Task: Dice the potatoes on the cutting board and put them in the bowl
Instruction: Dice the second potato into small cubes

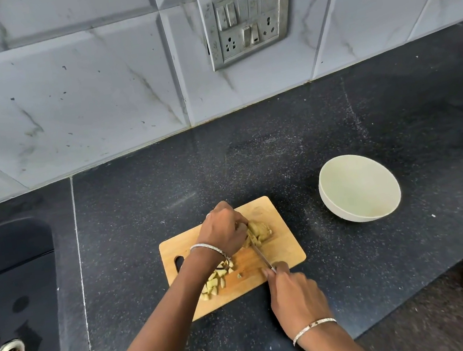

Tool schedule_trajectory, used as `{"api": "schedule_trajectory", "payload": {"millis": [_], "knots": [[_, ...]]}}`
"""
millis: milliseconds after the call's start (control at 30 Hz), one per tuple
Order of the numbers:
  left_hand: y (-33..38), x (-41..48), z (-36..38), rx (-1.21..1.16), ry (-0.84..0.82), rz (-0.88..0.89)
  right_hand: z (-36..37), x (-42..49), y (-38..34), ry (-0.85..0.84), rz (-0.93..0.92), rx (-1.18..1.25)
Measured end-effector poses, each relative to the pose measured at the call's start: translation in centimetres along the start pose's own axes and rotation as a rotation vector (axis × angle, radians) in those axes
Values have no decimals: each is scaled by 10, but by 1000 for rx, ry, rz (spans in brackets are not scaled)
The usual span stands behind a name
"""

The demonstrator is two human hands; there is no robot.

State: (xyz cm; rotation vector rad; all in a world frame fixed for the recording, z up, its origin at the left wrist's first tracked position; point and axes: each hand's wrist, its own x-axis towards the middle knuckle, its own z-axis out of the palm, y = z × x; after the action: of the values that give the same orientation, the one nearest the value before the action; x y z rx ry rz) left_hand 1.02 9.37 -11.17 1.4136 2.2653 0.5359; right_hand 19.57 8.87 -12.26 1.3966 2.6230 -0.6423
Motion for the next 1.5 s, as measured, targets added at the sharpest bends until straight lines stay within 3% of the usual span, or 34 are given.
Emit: {"api": "schedule_trajectory", "payload": {"millis": [300,667,1067,1300,1500], "knots": [[4,-2,-6,94,-117,22,-1,9,5,4,16,36],[15,-8,8,139,61,-27,3,8,7,25,1,26],[19,-2,7,244,40,6,4,-3,14,43,-11,30],[19,-3,5,259,19,-2,-4,-33,33,-103,15,37],[18,-4,6,227,-17,21,-22,-65,48,-261,206,-140]]}}
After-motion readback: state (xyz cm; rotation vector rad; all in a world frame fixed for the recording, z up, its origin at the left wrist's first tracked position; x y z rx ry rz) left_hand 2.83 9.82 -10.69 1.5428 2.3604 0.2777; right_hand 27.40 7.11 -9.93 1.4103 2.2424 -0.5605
